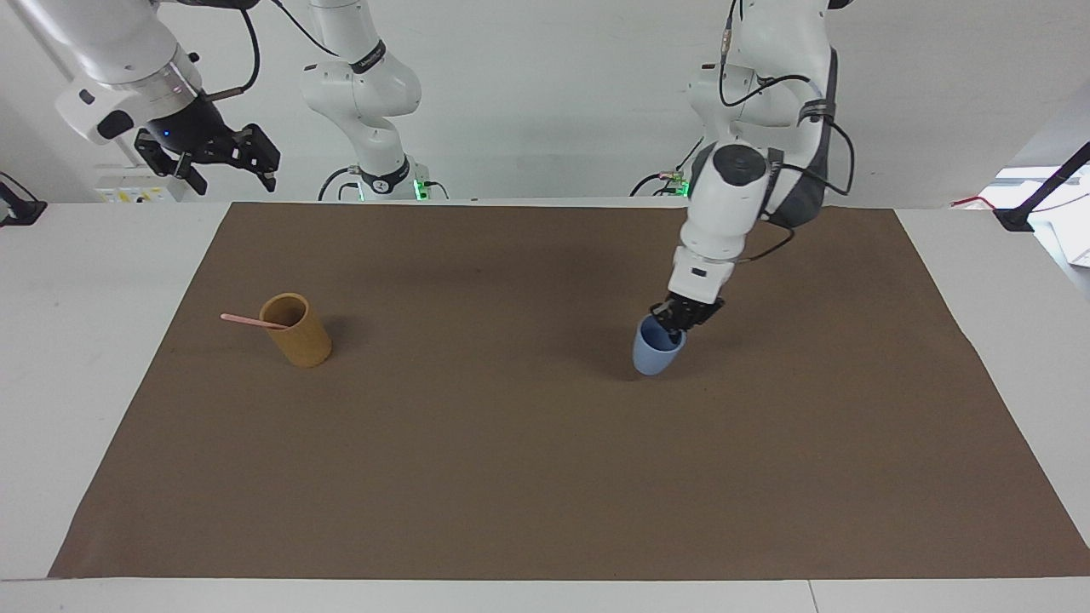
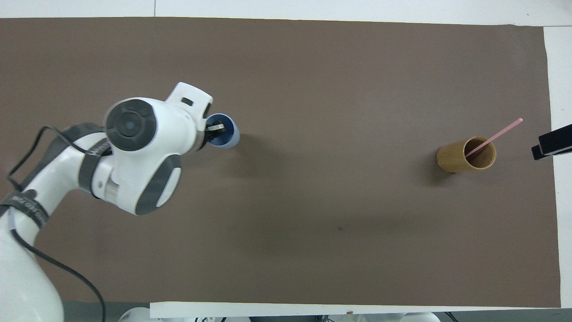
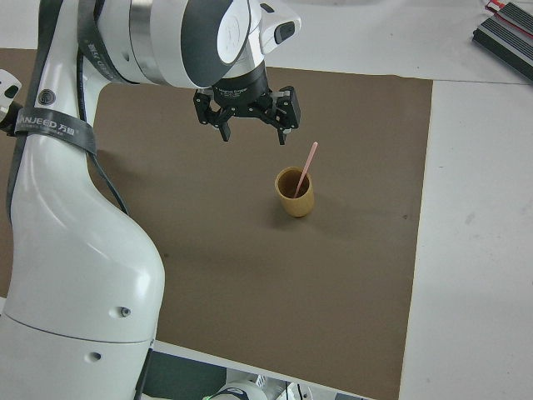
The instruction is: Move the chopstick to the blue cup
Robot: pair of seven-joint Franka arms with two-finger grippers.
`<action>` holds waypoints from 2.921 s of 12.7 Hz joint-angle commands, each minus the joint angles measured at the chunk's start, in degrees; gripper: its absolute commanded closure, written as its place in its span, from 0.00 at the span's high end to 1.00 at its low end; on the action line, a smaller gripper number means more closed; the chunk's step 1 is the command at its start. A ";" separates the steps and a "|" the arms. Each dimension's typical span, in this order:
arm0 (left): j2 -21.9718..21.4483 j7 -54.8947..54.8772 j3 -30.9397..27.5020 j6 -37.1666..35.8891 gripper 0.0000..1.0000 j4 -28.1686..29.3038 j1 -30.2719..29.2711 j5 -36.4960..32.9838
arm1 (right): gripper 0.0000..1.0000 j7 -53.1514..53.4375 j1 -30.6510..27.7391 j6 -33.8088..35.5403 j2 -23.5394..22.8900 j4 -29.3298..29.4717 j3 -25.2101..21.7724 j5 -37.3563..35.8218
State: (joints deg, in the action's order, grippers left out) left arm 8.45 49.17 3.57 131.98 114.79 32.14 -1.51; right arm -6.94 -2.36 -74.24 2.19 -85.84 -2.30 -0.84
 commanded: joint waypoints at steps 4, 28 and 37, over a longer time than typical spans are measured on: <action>9.48 6.46 -1.28 -6.20 0.16 -10.81 8.37 0.01 | 1.00 0.09 -0.19 -0.03 0.35 -0.12 0.01 -0.65; -10.55 -41.18 -7.08 -45.59 1.00 -24.09 -23.88 1.24 | 0.99 -7.12 -5.11 -52.92 0.27 -35.44 -0.60 0.31; -10.64 -40.82 -7.61 -45.67 1.00 -24.00 -24.67 1.24 | 0.68 -10.45 -7.75 -50.92 -0.61 -35.45 -0.60 4.80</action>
State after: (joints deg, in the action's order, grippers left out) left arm -0.67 8.55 -4.05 86.61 89.27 7.76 -0.61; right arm -14.69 -8.59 -126.17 0.92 -120.77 -3.34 2.32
